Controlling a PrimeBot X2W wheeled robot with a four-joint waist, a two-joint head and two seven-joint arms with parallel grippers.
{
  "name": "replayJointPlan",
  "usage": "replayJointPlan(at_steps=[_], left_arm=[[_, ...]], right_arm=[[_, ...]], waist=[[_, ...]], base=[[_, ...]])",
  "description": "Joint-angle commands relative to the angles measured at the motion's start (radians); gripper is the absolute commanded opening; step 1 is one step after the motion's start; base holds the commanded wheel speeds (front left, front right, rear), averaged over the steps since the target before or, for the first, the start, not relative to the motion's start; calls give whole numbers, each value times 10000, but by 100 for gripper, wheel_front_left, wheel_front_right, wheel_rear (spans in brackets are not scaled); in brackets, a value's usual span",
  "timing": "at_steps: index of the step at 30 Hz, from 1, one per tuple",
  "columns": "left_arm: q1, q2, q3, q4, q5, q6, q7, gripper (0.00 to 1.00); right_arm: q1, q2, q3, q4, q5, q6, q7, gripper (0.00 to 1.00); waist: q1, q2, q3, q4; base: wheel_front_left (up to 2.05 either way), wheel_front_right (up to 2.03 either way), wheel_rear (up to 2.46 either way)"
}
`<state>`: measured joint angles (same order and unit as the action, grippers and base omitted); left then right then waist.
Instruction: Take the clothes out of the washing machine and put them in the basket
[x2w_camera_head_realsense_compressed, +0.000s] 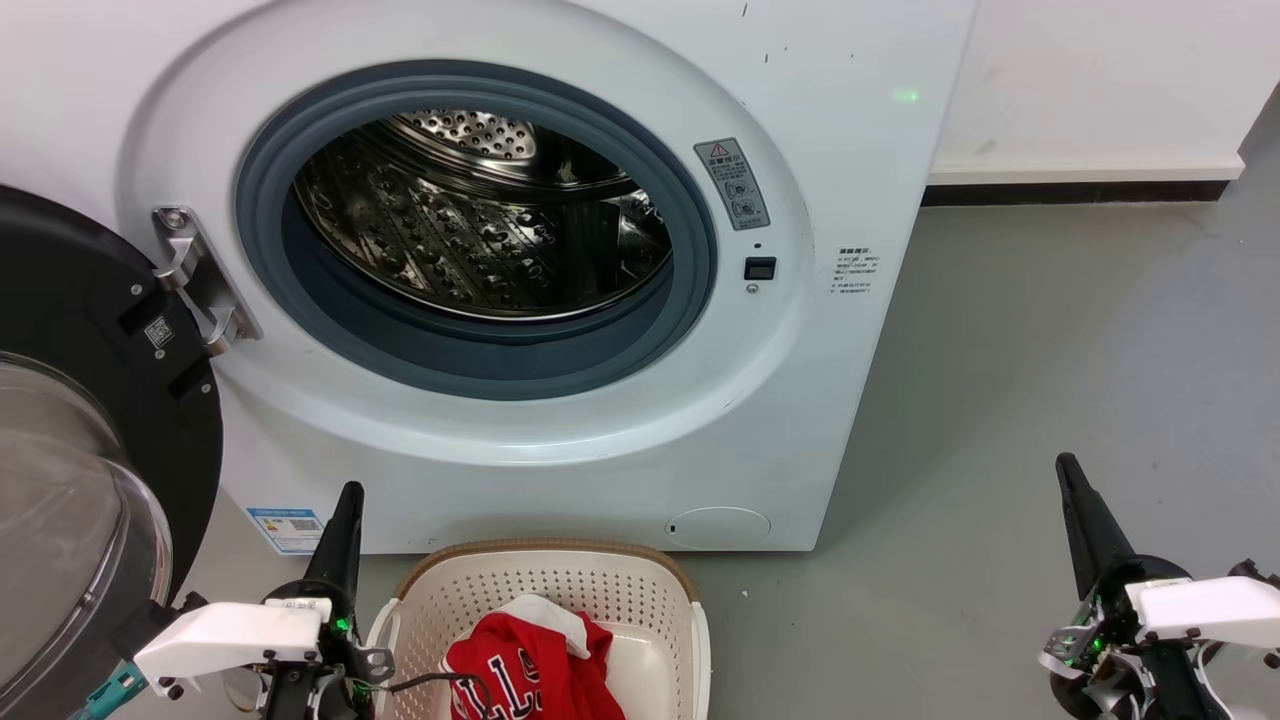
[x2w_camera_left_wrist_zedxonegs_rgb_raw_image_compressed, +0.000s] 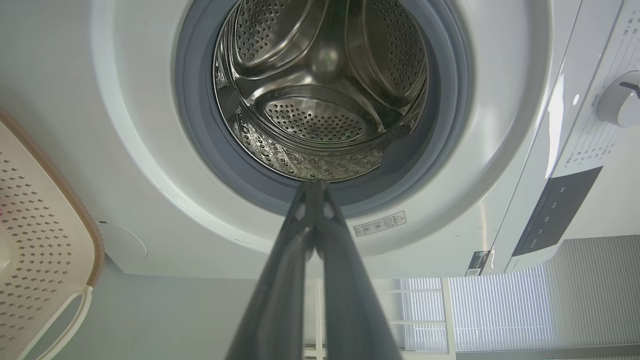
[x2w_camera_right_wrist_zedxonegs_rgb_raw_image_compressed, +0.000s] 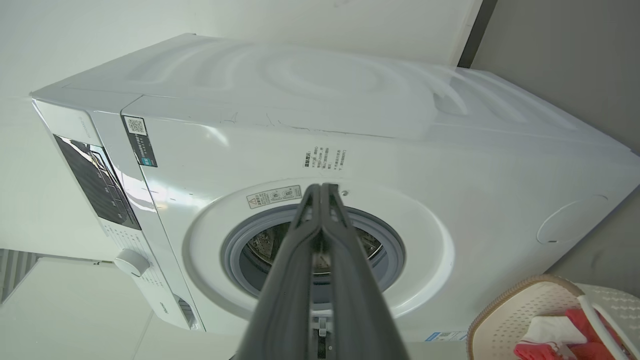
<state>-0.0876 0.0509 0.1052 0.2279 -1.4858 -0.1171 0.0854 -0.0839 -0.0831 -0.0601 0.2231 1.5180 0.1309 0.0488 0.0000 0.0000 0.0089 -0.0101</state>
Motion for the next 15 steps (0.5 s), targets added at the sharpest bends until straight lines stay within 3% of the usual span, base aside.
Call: replayJointPlan(at_steps=[1,15], left_arm=[[-163,-7,51,27,-238,-74,74,0],[-252,-12,128,204,-1314,-166,341,0]], right_arm=[[-216,13,-44,23,253,-2,63,0],[-259,51,-150,227,1337,-3,367,0]], waist=[[0,0,-6,11],[0,0,-57,101]], base=[[0,0,0],[0,0,0]])
